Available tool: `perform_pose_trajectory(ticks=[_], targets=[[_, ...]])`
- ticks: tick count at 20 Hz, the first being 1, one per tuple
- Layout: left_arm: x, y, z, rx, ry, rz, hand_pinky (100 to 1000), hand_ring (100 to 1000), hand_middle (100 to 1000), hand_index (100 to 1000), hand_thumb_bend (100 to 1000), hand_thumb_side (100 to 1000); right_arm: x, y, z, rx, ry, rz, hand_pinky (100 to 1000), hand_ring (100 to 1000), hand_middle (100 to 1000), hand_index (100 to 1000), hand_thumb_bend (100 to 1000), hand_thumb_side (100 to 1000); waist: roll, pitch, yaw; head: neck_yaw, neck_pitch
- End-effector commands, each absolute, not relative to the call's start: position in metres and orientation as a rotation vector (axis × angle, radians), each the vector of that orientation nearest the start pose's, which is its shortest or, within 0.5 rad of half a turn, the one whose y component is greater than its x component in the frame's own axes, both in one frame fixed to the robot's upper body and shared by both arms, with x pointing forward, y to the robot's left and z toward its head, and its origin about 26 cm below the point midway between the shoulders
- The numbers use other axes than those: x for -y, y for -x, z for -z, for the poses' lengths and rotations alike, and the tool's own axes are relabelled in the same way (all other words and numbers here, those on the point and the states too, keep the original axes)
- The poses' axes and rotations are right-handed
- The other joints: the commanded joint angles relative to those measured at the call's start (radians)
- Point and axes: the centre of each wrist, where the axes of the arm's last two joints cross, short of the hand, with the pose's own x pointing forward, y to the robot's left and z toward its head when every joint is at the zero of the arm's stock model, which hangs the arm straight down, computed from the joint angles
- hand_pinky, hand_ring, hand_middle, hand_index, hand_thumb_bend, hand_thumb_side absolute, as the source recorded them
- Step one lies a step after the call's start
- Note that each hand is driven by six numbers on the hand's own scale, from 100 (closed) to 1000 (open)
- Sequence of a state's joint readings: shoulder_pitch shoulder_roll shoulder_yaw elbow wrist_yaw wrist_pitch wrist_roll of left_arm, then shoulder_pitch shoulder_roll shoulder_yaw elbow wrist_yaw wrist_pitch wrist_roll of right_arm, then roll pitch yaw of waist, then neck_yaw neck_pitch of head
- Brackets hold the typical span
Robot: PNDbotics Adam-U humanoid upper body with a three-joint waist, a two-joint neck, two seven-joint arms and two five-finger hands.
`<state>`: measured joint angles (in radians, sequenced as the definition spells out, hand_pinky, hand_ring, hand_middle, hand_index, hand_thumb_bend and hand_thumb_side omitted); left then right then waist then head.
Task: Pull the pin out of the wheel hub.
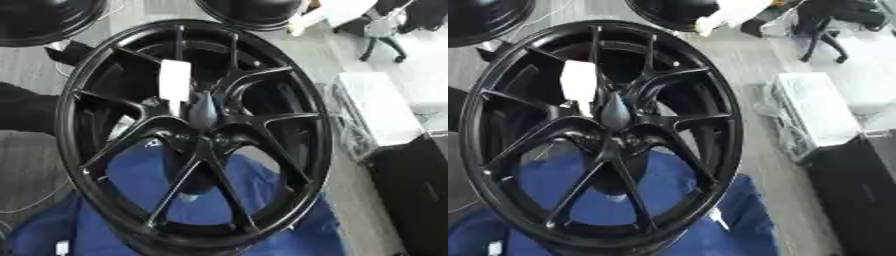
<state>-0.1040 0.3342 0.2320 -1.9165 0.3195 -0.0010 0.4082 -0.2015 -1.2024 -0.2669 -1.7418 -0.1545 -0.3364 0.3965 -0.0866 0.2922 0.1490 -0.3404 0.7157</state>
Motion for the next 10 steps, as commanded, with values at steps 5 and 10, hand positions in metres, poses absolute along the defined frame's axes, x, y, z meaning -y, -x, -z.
perform_pose_trajectory(ticks=[5, 10], targets=[[-0.35, -0.274, -0.158, 2.077, -0.392, -0.477, 873, 678, 746, 823, 206, 780, 0.474, -0.219, -0.276, 1.874, 0.972, -1.063, 767, 543, 432, 555, 127, 100, 0.014, 0.011, -0.016, 0.032, -0.027], [-0.347, -0.276, -0.159, 2.085, -0.373, -0.488, 873, 678, 746, 824, 206, 779, 0.468, -0.179, -0.202, 1.798, 1.04, -0.976, 857, 756, 694, 815, 155, 100, 0.024, 0.022, -0.005, 0.027, -0.035]])
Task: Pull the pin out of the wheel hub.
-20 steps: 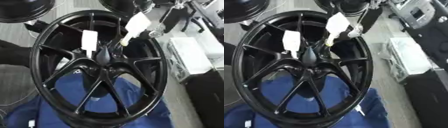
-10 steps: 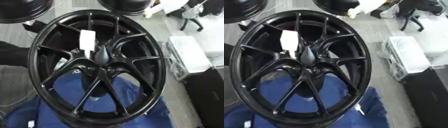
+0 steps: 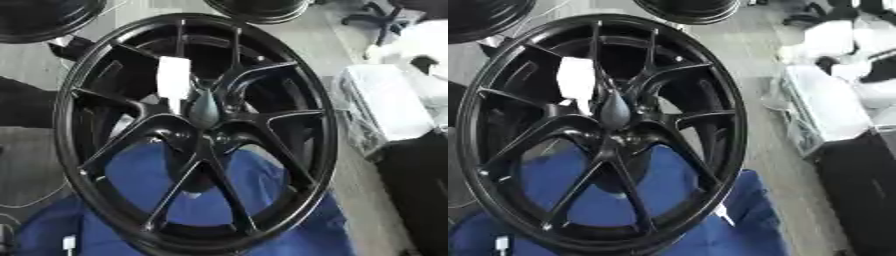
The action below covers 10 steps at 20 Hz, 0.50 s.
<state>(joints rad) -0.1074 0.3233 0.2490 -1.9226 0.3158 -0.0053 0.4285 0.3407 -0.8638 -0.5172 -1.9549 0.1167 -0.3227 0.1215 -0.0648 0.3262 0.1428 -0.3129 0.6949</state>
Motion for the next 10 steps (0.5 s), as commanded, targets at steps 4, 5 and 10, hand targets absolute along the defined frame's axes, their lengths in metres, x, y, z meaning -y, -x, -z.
perform_pose_trajectory(ticks=[4, 5, 10], targets=[[-0.347, -0.276, -0.158, 2.081, -0.372, -0.496, 874, 678, 747, 824, 209, 781, 0.467, -0.162, -0.169, 1.806, 1.055, -0.86, 913, 859, 863, 954, 100, 722, 0.005, -0.013, 0.002, 0.0, -0.012], [-0.347, -0.276, -0.158, 2.08, -0.37, -0.497, 874, 679, 747, 824, 214, 783, 0.466, -0.159, -0.162, 1.81, 1.055, -0.801, 914, 853, 873, 958, 100, 899, 0.006, -0.013, 0.0, 0.0, -0.012], [-0.346, -0.276, -0.158, 2.082, -0.365, -0.499, 874, 678, 747, 824, 212, 779, 0.462, -0.155, -0.147, 1.891, 0.985, -0.515, 917, 834, 873, 959, 100, 831, 0.01, -0.019, -0.002, -0.003, -0.01]])
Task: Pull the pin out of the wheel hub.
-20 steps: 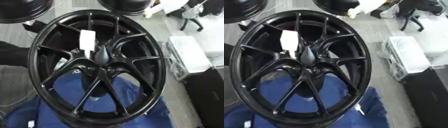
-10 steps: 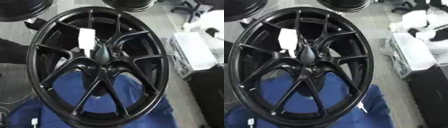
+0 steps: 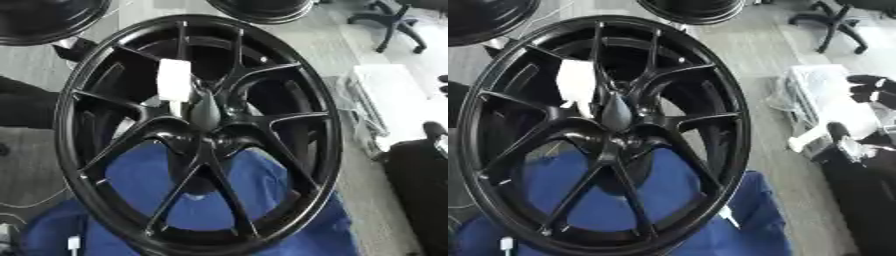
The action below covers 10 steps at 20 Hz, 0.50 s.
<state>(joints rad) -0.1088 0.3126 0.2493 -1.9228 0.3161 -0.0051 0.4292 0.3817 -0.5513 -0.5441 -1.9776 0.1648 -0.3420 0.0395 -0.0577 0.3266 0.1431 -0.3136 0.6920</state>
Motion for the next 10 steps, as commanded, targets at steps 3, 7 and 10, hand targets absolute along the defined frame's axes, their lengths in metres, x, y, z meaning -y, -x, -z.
perform_pose_trajectory(ticks=[3, 7, 10], targets=[[-0.345, -0.276, -0.158, 2.082, -0.362, -0.499, 873, 678, 746, 824, 211, 779, 0.458, -0.158, -0.144, 1.963, 0.908, -0.35, 905, 803, 841, 933, 100, 774, 0.008, -0.021, -0.002, -0.004, -0.006], [-0.344, -0.277, -0.158, 2.081, -0.354, -0.498, 873, 677, 746, 824, 210, 778, 0.451, -0.167, -0.144, 2.08, 0.771, -0.172, 893, 769, 799, 899, 100, 699, 0.013, -0.02, -0.002, -0.004, -0.008], [-0.343, -0.277, -0.158, 2.083, -0.347, -0.494, 873, 677, 746, 823, 209, 778, 0.446, -0.174, -0.144, 2.152, 0.669, -0.092, 882, 739, 765, 868, 100, 668, 0.016, -0.02, 0.0, -0.007, -0.008]])
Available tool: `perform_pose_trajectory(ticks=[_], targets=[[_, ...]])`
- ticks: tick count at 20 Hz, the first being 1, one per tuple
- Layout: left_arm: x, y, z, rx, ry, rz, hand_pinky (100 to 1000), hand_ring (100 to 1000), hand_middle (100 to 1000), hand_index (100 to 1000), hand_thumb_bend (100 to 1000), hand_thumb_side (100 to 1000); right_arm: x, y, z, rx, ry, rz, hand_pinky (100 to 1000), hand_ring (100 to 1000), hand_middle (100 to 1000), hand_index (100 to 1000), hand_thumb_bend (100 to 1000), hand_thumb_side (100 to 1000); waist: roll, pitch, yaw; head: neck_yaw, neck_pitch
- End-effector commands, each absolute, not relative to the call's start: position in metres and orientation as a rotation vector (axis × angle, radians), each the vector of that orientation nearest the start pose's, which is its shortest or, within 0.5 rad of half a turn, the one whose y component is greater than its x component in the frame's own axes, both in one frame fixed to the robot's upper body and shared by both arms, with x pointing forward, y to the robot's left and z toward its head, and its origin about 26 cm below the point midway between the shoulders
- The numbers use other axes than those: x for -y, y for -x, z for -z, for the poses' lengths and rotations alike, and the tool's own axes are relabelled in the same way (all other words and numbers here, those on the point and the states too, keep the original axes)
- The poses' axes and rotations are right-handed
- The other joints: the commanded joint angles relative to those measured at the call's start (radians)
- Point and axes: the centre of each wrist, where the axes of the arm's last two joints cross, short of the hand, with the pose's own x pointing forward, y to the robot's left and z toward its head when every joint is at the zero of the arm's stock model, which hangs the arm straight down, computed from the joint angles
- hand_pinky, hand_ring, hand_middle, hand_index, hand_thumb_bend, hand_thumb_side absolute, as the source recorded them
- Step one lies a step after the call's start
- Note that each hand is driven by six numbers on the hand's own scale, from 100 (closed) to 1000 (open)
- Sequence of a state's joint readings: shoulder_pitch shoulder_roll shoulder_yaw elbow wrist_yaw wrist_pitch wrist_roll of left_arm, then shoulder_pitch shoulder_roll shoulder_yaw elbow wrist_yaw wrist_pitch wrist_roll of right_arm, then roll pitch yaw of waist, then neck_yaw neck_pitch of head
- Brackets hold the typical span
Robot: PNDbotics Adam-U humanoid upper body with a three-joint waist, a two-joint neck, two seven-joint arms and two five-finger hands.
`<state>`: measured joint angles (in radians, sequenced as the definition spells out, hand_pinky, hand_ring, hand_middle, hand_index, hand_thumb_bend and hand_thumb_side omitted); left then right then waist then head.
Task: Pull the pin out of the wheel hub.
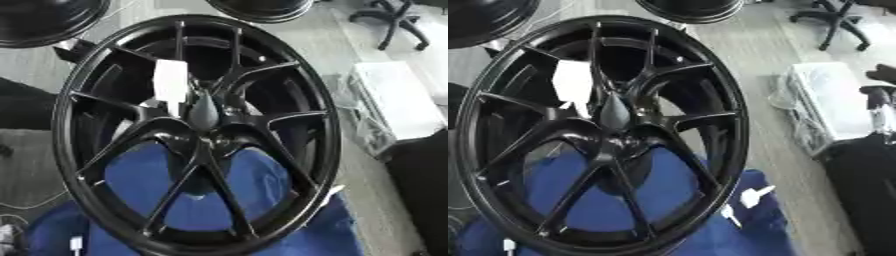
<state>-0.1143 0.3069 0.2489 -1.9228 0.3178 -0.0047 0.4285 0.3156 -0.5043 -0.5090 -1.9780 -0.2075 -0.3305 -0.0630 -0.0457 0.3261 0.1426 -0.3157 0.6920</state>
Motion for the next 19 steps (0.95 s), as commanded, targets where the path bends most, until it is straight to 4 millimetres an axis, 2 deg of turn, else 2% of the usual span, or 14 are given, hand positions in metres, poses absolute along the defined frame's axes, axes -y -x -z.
perform_pose_trajectory(ticks=[1, 4, 7, 8, 14, 19], targets=[[-0.343, -0.277, -0.158, 2.084, -0.345, -0.494, 873, 677, 746, 823, 209, 778, 0.445, -0.176, -0.145, 2.162, 0.646, -0.078, 880, 734, 760, 865, 100, 662, 0.004, -0.019, 0.002, -0.008, -0.008], [-0.343, -0.277, -0.158, 2.084, -0.345, -0.494, 873, 677, 746, 823, 209, 778, 0.443, -0.178, -0.145, 2.151, 0.625, -0.059, 878, 734, 762, 866, 100, 566, 0.005, -0.016, 0.004, -0.014, -0.01], [-0.343, -0.277, -0.158, 2.083, -0.345, -0.498, 873, 676, 746, 823, 209, 779, 0.441, -0.18, -0.143, 2.133, 0.621, -0.061, 876, 725, 753, 857, 100, 602, 0.003, -0.014, 0.004, -0.015, -0.011], [-0.343, -0.278, -0.158, 2.083, -0.343, -0.497, 873, 676, 746, 822, 209, 779, 0.44, -0.181, -0.143, 2.137, 0.608, -0.06, 874, 716, 744, 846, 100, 644, 0.002, -0.014, 0.004, -0.014, -0.011], [-0.337, -0.281, -0.159, 2.086, -0.305, -0.476, 873, 676, 747, 823, 209, 778, 0.423, -0.198, -0.141, 2.155, 0.435, -0.029, 889, 725, 750, 855, 100, 722, 0.01, -0.016, 0.008, -0.016, -0.02], [-0.332, -0.284, -0.162, 2.1, -0.275, -0.451, 873, 675, 746, 823, 208, 776, 0.41, -0.209, -0.14, 2.135, 0.332, -0.026, 876, 695, 715, 826, 100, 707, 0.019, -0.013, 0.015, -0.013, -0.025]])
